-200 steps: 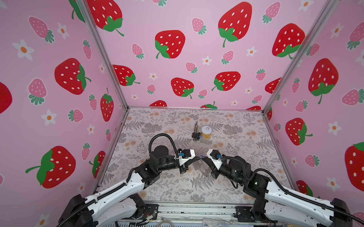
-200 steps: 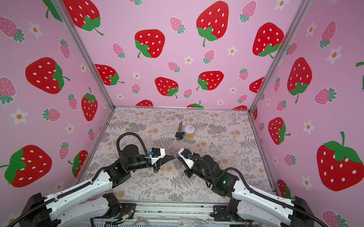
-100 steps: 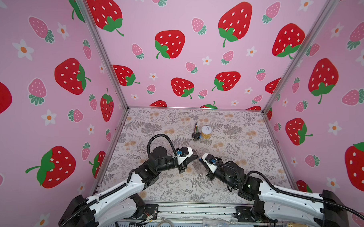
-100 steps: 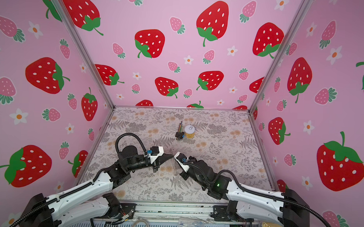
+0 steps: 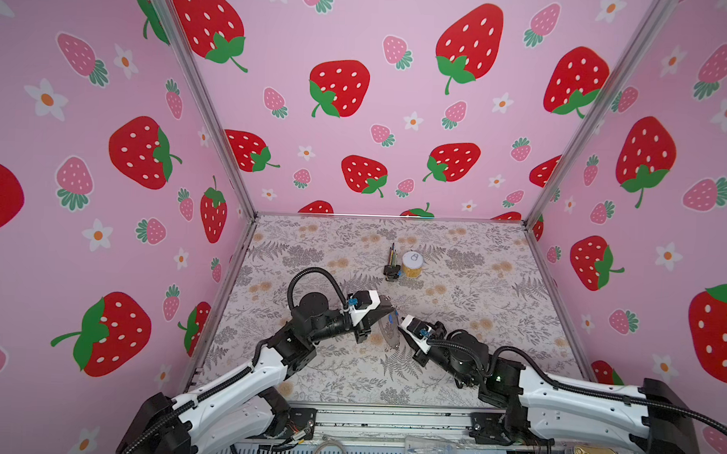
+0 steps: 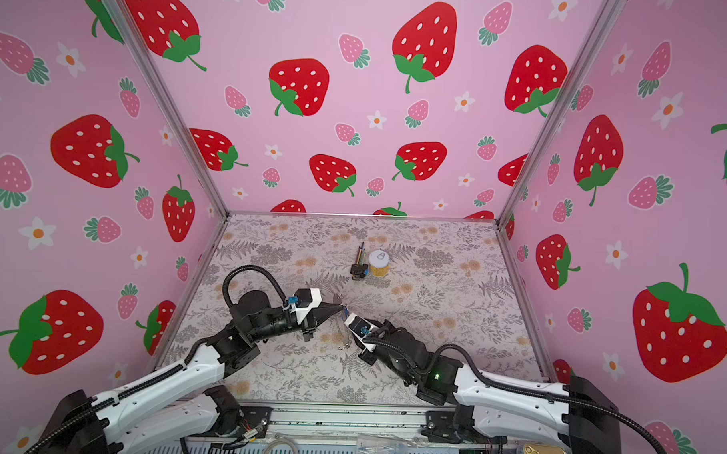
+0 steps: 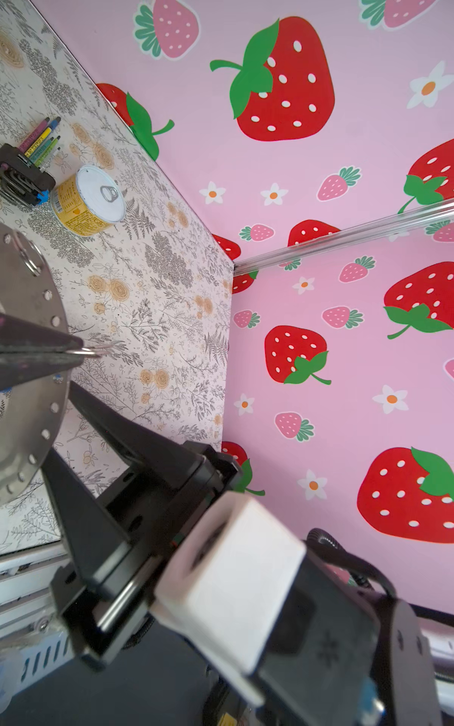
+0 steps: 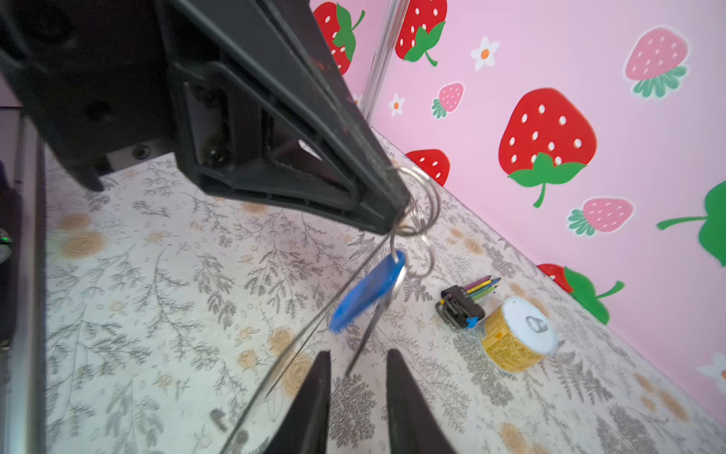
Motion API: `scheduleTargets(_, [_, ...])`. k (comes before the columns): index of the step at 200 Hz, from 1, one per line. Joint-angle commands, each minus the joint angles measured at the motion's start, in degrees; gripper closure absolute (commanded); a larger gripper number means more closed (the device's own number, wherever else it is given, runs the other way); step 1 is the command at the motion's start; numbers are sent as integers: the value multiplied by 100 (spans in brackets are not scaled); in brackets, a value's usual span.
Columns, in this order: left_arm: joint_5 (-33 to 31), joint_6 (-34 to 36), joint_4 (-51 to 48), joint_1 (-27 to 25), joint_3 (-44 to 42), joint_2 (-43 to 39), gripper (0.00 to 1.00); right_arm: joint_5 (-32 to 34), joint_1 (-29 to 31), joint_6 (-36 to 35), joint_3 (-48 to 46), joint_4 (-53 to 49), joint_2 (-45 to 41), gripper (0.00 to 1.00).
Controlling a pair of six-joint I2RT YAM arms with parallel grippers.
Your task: Put the keys on the keyring
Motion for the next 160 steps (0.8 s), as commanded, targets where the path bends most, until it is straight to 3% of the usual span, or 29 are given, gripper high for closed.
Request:
scheduleTargets(1, [608, 43, 202, 12, 290, 24, 100, -331, 19, -324, 86, -753, -846, 64])
scheduleTargets(43, [1237, 17, 330, 13, 319, 137, 100, -484, -72, 104, 89, -992, -2029, 62])
scheduleTargets(72, [1512, 47, 348, -23, 311, 164, 100, -812, -160, 320, 402, -1157, -1761, 72])
scheduleTargets(160, [1942, 252, 239, -164, 337, 65, 100, -1805, -460, 507, 586, -1125, -1104, 79])
